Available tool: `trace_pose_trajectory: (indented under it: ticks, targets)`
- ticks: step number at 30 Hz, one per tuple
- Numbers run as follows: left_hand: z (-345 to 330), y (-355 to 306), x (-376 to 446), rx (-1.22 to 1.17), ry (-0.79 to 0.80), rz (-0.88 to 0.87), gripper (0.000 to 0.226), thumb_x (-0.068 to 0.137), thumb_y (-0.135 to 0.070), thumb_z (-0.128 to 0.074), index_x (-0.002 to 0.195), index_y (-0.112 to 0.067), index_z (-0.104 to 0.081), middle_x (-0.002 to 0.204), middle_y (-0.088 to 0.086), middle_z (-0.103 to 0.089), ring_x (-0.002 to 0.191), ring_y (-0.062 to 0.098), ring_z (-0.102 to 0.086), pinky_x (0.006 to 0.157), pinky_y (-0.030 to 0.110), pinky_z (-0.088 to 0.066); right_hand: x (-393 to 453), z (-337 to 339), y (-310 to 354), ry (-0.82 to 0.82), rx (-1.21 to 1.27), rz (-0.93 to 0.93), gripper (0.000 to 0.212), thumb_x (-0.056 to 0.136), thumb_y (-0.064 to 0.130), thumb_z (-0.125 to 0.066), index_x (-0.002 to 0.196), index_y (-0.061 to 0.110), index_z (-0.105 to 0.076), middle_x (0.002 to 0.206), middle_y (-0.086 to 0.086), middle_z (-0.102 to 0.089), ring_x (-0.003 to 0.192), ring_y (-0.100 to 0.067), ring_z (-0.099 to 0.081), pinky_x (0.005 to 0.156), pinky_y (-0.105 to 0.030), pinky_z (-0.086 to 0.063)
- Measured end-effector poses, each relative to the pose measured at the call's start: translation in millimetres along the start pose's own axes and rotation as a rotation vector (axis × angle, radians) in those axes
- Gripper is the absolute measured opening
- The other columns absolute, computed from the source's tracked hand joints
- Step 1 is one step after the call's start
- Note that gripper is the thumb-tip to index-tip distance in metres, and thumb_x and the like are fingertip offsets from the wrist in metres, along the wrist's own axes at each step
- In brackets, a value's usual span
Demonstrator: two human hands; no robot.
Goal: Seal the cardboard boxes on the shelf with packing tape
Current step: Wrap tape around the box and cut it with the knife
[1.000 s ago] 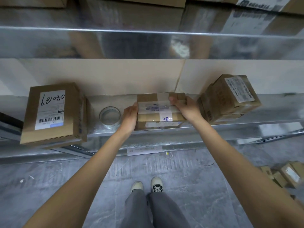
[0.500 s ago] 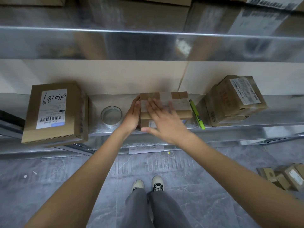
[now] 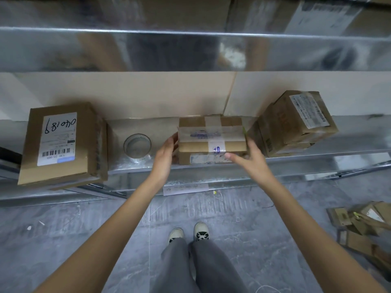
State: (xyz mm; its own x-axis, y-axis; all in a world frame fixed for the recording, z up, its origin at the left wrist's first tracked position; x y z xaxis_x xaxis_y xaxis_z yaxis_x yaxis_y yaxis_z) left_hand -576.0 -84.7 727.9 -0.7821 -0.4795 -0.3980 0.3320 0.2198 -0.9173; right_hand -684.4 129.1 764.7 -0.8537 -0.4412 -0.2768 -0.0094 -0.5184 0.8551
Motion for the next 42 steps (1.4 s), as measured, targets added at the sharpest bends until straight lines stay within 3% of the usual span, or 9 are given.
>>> trace_pose_trajectory:
  ticks: [4, 11, 15, 18, 21, 25, 34, 38, 42]
  targets:
    - [3.1, -6.8, -6.4, 0.136, -0.059, -0.068, 0.045, 0.105, -0.046, -0.024, 0.137, -0.026, -0.048, 0.134, 0.002, -0.050, 0.121, 0.011, -0.048, 0.106, 0.026, -0.034, 5.0, 12.8, 15.2, -0.183, -0.048, 0.034, 0.039, 0.077, 0.058, -0.068, 0.093, 0.022, -0.063, 0.085, 0.001, -0.070, 0.077, -0.010, -0.062, 0.071, -0.029, -0.047]
    - [17.5, 1.0, 33.7, 0.115, -0.072, -0.003, 0.065, 0.077, -0.067, -0.045, 0.097, -0.008, -0.063, 0.095, 0.009, -0.069, 0.086, 0.026, -0.066, 0.077, 0.039, -0.054, 61.6, -18.6, 19.4, -0.135, -0.272, -0.100, 0.055, 0.091, 0.061, -0.050, 0.059, 0.017, -0.041, 0.052, 0.001, -0.044, 0.047, -0.014, -0.041, 0.041, -0.020, -0.023]
    - [9.5, -9.0, 32.7, 0.105, 0.062, -0.070, 0.028, 0.106, -0.035, -0.033, 0.132, -0.031, -0.043, 0.112, -0.017, -0.061, 0.091, -0.014, -0.062, 0.079, 0.009, -0.048, 86.1, -30.7, 31.0, -0.133, -0.595, -0.074, 0.063, 0.096, 0.058, -0.038, 0.135, 0.009, -0.045, 0.126, -0.015, -0.057, 0.113, -0.031, -0.057, 0.086, -0.037, -0.050]
    - [6.5, -11.9, 30.1, 0.084, 0.054, -0.101, 0.039, 0.107, -0.033, -0.031, 0.145, -0.030, -0.035, 0.118, -0.014, -0.060, 0.095, -0.012, -0.060, 0.080, 0.011, -0.050, 79.7, -59.5, 73.2, -0.055, -0.922, 0.236, 0.065, 0.101, 0.054, -0.022, 0.155, 0.021, -0.009, 0.162, -0.004, -0.011, 0.149, -0.025, -0.012, 0.119, -0.048, -0.016]
    - [7.2, -7.5, 31.9, 0.092, 0.041, -0.084, 0.041, 0.107, -0.032, -0.030, 0.147, -0.029, -0.035, 0.130, -0.006, -0.057, 0.112, 0.008, -0.060, 0.083, 0.022, -0.053, 65.4, -100.5, 87.1, 0.126, -0.987, 0.422, 0.065, 0.099, 0.057, -0.012, 0.155, 0.024, -0.009, 0.163, 0.007, 0.001, 0.149, -0.013, 0.006, 0.119, -0.050, 0.009]
    - [9.9, -5.5, 36.5, 0.103, 0.020, -0.101, 0.045, 0.108, -0.025, -0.029, 0.151, -0.016, -0.032, 0.144, -0.005, -0.046, 0.132, 0.006, -0.043, 0.105, 0.014, -0.034, 46.3, -122.8, 72.3, 0.166, -1.015, 0.442, 0.079, 0.091, 0.062, -0.002, 0.154, 0.017, -0.017, 0.162, 0.003, -0.013, 0.150, -0.012, -0.003, 0.118, -0.053, 0.004]
    - [-0.4, -13.2, 27.7, 0.073, 0.028, -0.123, 0.041, 0.108, -0.027, -0.025, 0.146, -0.017, -0.036, 0.116, -0.017, -0.052, 0.086, -0.025, -0.050, 0.071, -0.005, -0.036, -45.8, -112.8, 23.7, 0.244, -1.039, 0.570, 0.073, 0.099, 0.057, -0.011, 0.152, 0.010, -0.026, 0.162, 0.009, 0.005, 0.147, -0.007, 0.014, 0.119, -0.051, 0.008]
    - [4.7, -9.9, 32.7, 0.077, -0.003, -0.130, 0.041, 0.107, -0.034, -0.032, 0.143, -0.019, -0.043, 0.120, -0.009, -0.059, 0.096, -0.013, -0.059, 0.076, 0.002, -0.042, -46.2, -98.5, 43.1, 0.153, -0.835, 0.647, 0.060, 0.102, 0.048, -0.022, 0.151, 0.014, -0.030, 0.159, 0.003, -0.019, 0.148, -0.009, -0.011, 0.121, -0.040, 0.008]
    - [9.7, 4.3, 34.4, -0.084, -0.105, -0.059, 0.033, 0.104, -0.037, -0.039, 0.124, -0.017, -0.057, 0.116, 0.006, -0.068, 0.105, 0.022, -0.066, 0.091, 0.035, -0.055, -10.0, -31.0, 53.2, -0.249, -0.237, 0.336, 0.045, 0.104, 0.036, -0.038, 0.143, 0.016, -0.043, 0.142, -0.004, -0.050, 0.130, -0.009, -0.041, 0.111, -0.030, -0.030]
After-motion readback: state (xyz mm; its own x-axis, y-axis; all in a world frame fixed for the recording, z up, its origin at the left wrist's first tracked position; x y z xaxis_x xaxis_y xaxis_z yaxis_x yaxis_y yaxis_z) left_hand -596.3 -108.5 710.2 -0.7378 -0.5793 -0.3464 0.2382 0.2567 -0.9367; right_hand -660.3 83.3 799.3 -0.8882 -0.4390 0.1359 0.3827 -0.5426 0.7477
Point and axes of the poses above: each hand's wrist, its own x-axis towards the middle knuckle, its own z-axis out of the back of the hand, y = z × x, the point moved 7 cm from there along x, towards the middle knuckle
